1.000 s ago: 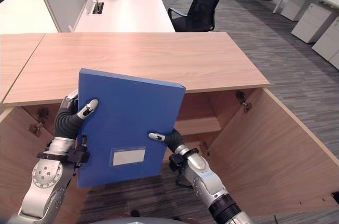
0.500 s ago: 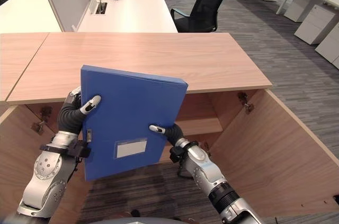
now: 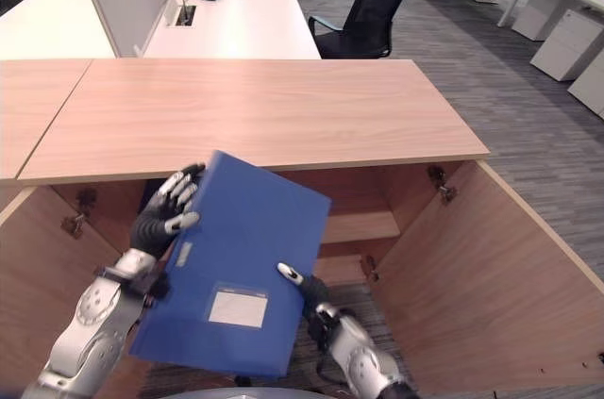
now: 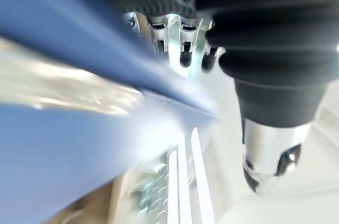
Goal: Put the empty folder in the office cabinet
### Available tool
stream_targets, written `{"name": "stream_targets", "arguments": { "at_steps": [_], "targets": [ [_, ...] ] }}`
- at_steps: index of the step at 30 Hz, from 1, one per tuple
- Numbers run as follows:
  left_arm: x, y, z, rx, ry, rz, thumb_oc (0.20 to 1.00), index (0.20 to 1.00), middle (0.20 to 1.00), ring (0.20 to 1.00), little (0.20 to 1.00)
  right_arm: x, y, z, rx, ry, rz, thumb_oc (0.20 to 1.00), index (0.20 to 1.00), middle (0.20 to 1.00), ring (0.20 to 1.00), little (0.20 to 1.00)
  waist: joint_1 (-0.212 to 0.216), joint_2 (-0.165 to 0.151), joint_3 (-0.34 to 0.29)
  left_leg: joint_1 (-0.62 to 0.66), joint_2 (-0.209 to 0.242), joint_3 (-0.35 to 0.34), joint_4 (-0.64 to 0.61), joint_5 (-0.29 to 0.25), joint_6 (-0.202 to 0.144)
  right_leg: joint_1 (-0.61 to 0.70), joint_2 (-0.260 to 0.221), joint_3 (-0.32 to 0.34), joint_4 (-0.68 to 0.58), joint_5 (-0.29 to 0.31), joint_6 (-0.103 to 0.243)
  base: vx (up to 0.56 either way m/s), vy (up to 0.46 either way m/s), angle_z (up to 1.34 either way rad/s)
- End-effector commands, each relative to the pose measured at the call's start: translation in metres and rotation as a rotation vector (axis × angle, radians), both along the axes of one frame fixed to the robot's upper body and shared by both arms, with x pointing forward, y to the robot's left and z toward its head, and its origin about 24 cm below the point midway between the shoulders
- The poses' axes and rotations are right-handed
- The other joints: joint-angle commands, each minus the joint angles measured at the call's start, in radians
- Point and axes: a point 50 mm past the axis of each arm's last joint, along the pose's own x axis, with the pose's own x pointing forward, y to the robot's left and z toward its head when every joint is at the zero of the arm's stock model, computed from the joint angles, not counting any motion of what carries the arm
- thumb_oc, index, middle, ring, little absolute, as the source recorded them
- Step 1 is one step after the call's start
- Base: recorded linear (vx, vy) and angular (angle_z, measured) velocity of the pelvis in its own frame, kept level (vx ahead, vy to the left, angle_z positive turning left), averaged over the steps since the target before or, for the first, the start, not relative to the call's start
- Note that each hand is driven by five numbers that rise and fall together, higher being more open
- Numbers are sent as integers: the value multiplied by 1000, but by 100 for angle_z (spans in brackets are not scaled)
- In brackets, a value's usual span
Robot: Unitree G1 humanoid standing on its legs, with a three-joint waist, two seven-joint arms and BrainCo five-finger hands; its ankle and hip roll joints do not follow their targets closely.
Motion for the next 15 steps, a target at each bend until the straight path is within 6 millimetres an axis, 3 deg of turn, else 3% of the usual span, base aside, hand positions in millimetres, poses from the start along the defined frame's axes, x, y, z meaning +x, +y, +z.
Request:
{"name": "stream_targets", "arguments": {
  "at_steps": [1,2,6,7,15],
  "targets": [
    [21,-29,29,-92,-171,-143,1000,1000,1000,1000,1000,42,25,16,10,-89,69,200,200,200,200,200,12,-57,-6,-14,-17,-25,-25,-17,-2,150,-1,-12,-214,184,92,7,-11,-31],
    [19,-27,27,-88,-152,-155,1000,1000,1000,1000,1000,33,18,5,-17,-23,59,200,200,200,200,200,8,-56,-8,-11,-16,-24,-27,-17,-3,154,0,-13,-216,184,92,7,-8,-12],
    [18,-27,26,-86,-144,-165,1000,1000,1000,1000,1000,28,14,-1,-38,12,60,200,200,200,200,200,7,-55,-9,-11,-16,-25,-27,-17,-3,154,1,-12,-216,183,92,1,-16,4],
    [20,-28,23,-64,-126,-204,1000,1000,1000,1000,1000,16,3,-19,-112,128,116,200,200,200,200,200,11,-52,-9,-12,-14,-32,-27,-14,-6,158,4,-11,-221,180,91,0,-70,-1],
    [19,-24,20,-64,-109,-199,1000,1000,1000,1000,1000,22,-1,-21,-179,140,188,200,200,200,200,200,34,-44,-6,-16,-8,-44,-29,-6,-18,169,12,-21,-232,175,86,10,-48,9]
  ]
}}
